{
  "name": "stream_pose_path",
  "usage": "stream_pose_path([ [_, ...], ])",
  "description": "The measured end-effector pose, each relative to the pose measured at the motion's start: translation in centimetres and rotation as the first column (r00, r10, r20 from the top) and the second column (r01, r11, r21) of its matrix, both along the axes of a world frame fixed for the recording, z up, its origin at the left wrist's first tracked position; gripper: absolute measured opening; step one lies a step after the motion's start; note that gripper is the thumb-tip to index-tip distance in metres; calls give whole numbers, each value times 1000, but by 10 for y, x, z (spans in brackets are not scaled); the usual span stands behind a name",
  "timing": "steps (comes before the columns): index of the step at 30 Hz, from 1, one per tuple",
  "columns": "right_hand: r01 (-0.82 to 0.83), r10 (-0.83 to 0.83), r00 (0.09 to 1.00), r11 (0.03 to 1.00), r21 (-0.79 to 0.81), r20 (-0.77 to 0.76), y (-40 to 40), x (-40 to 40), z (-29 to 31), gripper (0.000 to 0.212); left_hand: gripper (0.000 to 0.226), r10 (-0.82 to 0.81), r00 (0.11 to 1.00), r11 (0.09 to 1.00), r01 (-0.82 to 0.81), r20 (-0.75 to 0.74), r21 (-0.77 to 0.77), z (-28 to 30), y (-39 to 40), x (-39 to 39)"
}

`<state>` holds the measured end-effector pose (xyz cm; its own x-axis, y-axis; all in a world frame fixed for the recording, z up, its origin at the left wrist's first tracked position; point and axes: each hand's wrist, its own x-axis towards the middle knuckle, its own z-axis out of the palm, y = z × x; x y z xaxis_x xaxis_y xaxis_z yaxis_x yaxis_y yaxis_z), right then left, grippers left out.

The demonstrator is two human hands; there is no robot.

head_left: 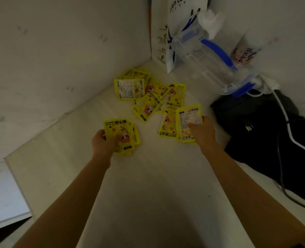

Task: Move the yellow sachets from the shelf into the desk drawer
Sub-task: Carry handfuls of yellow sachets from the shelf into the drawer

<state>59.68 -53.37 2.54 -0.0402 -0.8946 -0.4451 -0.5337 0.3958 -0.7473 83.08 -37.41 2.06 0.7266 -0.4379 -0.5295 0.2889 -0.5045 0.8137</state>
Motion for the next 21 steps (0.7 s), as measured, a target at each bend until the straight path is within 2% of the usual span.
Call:
stream_pose_path([
  [8, 27, -28, 991, 1000, 9, 130, 72, -28, 11, 21, 21, -50, 997, 996, 46, -50, -78, 8, 44, -36],
  [14, 108, -113, 980, 993, 39, 165, 147, -35, 9, 23, 21, -107, 989, 989, 95, -105, -112, 9, 79, -49],
  [21, 270, -268, 957, 963, -9, 110, 246, -34, 13, 20, 19, -268, 954, 959, 252, -136, -127, 5, 131, -51],
])
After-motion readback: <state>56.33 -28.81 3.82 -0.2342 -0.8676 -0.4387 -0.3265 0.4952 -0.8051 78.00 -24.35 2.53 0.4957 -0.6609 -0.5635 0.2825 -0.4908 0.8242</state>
